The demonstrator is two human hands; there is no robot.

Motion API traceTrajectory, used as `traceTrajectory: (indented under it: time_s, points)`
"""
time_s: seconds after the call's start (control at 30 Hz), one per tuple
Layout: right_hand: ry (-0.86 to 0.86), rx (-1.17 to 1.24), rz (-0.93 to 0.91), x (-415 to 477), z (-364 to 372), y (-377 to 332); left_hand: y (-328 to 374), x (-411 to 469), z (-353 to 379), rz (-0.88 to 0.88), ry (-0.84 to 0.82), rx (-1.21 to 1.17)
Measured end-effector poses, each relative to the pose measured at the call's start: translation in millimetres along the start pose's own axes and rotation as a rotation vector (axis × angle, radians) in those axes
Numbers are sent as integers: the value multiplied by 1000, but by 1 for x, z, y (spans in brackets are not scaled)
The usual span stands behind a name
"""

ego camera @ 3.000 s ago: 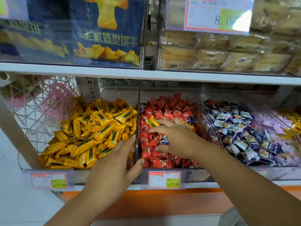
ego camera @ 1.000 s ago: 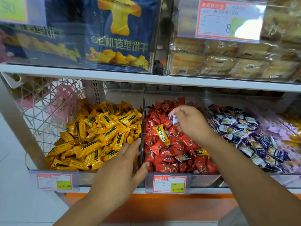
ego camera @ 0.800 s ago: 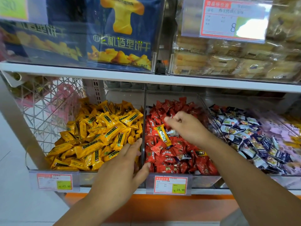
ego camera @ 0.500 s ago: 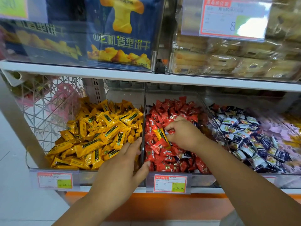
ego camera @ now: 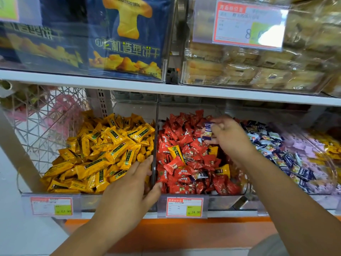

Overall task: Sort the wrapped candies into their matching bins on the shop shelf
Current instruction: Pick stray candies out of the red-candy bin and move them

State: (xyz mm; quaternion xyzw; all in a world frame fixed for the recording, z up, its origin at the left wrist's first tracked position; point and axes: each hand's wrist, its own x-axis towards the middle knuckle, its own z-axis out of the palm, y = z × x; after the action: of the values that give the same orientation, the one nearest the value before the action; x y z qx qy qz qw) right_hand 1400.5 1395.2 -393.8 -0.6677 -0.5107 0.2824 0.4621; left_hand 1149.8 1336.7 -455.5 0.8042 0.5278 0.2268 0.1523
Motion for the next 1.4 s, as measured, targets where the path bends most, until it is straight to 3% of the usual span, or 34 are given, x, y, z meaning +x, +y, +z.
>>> traceTrajectory:
  time_s: [0.13,0.37,0.53,0.73,1.07,1.4]
  points:
    - [68,-242,-11,8,8,7,2,-1,-2,-16,-9,12]
    - [-107,-520,67,7,26,18,3,-1,-3,-20,-4,36]
    - [-194,-521,76,5,26,18,1,0,-2,-7,3,22]
    - [-144,-501,16,-2,24,18,2,0,-3,1,-3,36]
    - [-254,-338,-68,-3,23,13,2,0,-3,10,-4,43]
    - [-180,-236,-96,-6,17,14,2,0,-2,7,4,35]
